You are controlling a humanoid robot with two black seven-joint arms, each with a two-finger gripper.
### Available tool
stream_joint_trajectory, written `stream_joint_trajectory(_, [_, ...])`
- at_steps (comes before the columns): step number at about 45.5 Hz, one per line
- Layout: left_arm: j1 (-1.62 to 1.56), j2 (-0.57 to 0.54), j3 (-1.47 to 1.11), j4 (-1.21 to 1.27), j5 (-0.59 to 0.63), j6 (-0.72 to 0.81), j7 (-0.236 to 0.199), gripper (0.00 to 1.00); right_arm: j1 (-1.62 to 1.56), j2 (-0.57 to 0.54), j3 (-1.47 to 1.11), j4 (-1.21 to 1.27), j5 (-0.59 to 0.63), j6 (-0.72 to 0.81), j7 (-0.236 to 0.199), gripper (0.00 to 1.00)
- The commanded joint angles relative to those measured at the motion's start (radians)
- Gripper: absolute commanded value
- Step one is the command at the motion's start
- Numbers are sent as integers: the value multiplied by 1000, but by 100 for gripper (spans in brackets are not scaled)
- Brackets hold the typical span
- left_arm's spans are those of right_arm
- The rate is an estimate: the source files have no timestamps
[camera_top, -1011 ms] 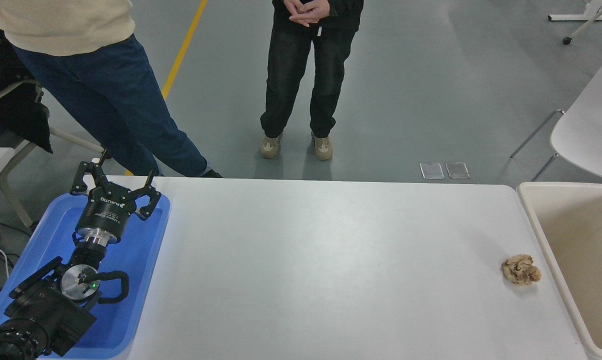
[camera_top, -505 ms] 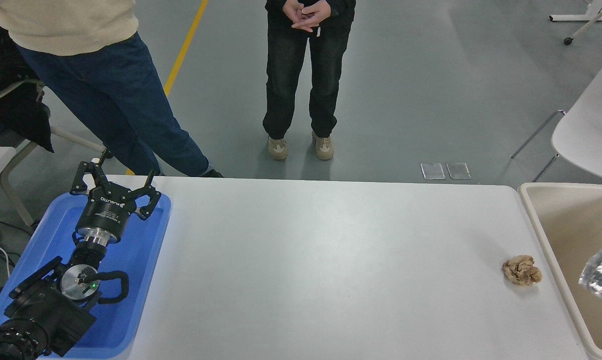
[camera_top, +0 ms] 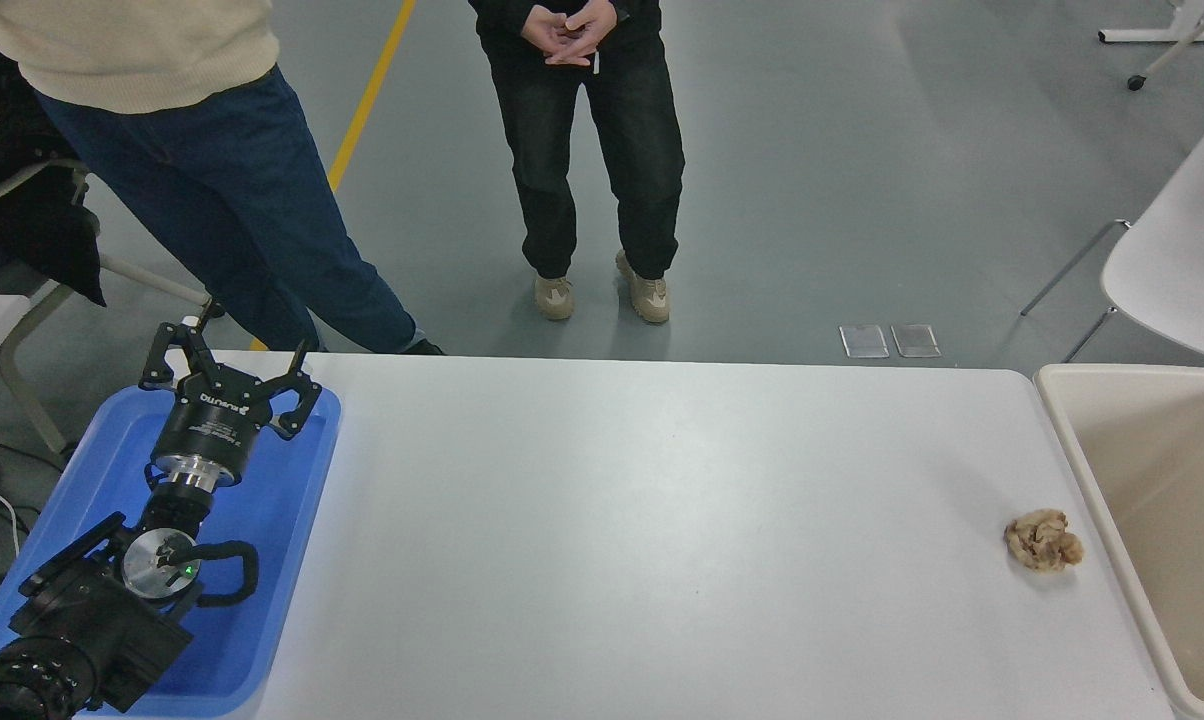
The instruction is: Pick up foil plate and place in dustbin
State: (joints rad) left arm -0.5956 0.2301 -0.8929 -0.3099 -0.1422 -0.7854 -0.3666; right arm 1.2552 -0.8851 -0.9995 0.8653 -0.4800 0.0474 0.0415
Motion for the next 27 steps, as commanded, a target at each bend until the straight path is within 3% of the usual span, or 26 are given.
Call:
stream_joint_trajectory(1, [-1, 0, 0, 0, 1, 0, 0, 100, 447, 6, -381, 357, 1, 37, 0, 100])
stream_joint_trajectory(6, [-1, 0, 0, 0, 1, 0, 2, 100, 643, 54, -528, 441, 1, 84, 1, 100])
stream_joint_trajectory(11, [-1, 0, 0, 0, 1, 0, 2, 100, 760, 124, -628, 515, 4, 241, 3, 100])
stream_joint_trajectory(22, [0, 0, 0, 0, 1, 0, 2, 100, 891, 207, -599, 535, 6, 623, 5, 100])
stream_joint_trajectory(27, [0, 0, 0, 0, 1, 0, 2, 100, 932, 308, -577, 546, 7, 715, 5, 100])
